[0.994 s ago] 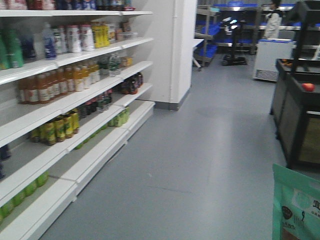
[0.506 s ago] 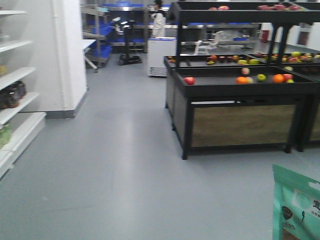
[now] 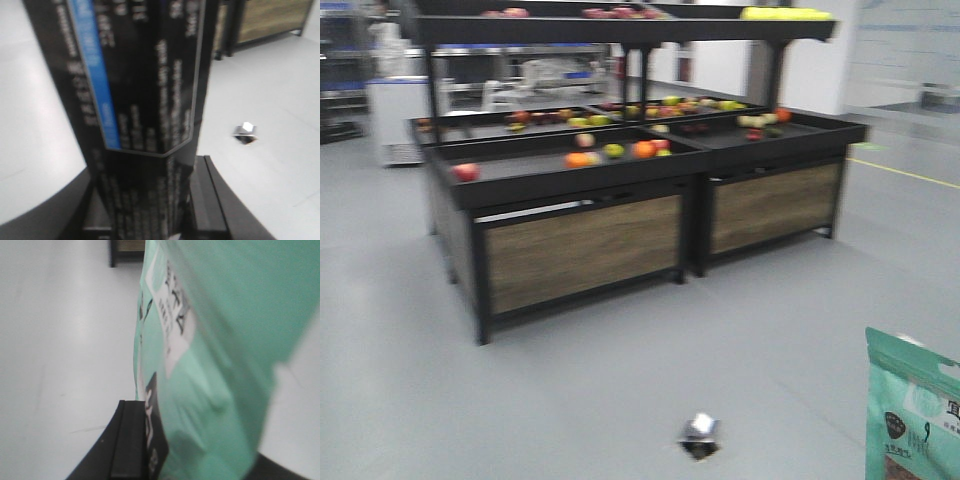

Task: Pick snacks and fruit into basket
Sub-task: 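Drive across the floor past the fruit stand toward the other robot, then approach the other robot holding the light-blue basket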

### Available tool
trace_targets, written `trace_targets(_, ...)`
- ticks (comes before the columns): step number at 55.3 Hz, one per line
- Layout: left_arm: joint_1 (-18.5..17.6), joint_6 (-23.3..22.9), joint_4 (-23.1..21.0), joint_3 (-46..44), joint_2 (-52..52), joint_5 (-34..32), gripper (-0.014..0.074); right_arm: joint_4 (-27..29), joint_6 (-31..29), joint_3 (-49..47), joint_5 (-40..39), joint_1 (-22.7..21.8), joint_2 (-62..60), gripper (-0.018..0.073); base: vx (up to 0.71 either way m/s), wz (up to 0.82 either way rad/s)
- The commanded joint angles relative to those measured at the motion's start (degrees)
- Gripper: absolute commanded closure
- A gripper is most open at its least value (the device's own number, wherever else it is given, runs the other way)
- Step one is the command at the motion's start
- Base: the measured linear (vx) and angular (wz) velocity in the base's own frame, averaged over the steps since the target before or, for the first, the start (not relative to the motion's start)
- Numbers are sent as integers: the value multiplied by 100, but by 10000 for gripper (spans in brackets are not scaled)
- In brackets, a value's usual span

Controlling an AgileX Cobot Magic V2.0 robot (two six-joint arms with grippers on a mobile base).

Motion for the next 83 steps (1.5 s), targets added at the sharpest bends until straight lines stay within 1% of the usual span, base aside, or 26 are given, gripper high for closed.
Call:
trace_targets(1,-4,-4,72,-209,32,-533,595,-40,-5,-182,-475,5,-29,568,29,-88)
trace_targets(24,-4,-4,72,-209,32,-527,595,-40,-5,-182,-471,5,-29,568,30,-79)
trace_targets(43,-4,-4,72,-209,32,-533,595,-40,-5,-182,-471,5,-29,568,31,-65)
trace_targets(66,-4,-4,72,-209,32,-533,595,-40,-5,-182,-471,5,-29,568,34,-51)
trace_targets(83,-4,-4,72,-209,32,-533,595,-40,-5,-182,-471,5,-29,568,39,-31)
